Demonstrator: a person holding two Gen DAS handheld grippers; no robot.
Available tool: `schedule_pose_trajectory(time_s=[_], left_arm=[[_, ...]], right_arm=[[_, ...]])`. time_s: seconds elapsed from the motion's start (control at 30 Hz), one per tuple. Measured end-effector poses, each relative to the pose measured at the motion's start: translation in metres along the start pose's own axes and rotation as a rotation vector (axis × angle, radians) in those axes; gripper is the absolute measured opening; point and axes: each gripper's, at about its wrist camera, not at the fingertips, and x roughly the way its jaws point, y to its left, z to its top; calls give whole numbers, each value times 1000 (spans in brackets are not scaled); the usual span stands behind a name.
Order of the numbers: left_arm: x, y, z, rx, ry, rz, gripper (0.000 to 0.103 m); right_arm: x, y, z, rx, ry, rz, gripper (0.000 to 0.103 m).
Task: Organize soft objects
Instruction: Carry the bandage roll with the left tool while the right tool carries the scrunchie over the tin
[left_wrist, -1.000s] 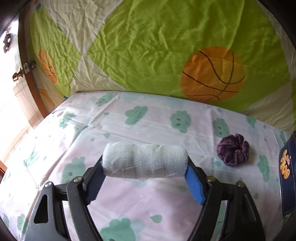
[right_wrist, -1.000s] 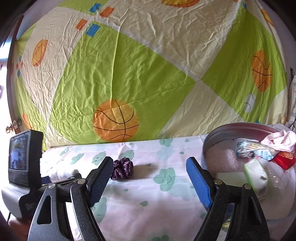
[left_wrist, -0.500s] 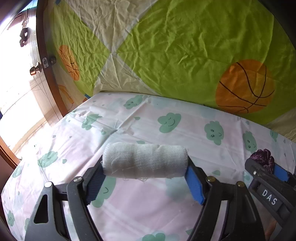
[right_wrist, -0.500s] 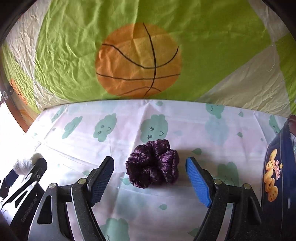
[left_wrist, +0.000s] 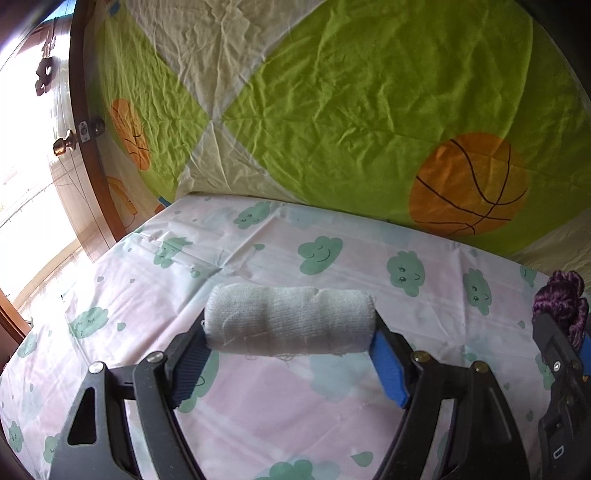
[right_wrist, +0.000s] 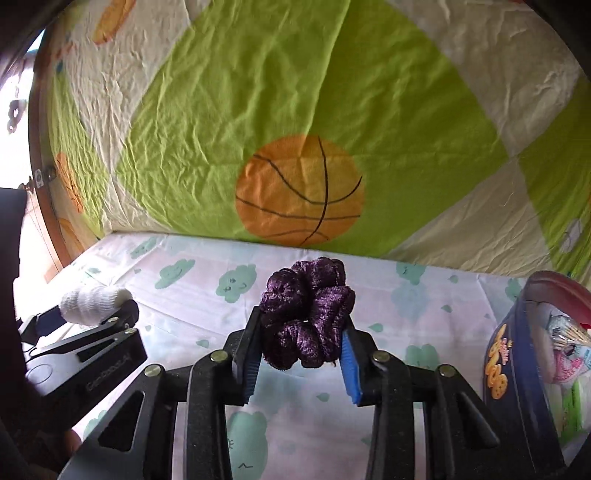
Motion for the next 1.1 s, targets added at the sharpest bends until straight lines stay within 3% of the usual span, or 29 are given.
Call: schedule_pose_trajectory(time_s=[0.17,0.3,0.63,1.1], left_arm=[[-11,-4,-4,14,-47,-17,79],[-18,-11,-9,40,-82,-20,79],[-35,-16,-16,66,-146,-19,79],[-42,-13,-24,37,-138,-29,79]], right_arm=[[-52,-15,-7,33,-183,-33,40],[-80,-12,-12,24,-265,-69,40],[-102,-17,-23,22,-291,-81,40],[-107,-17,-26,12,-305,-79,40]])
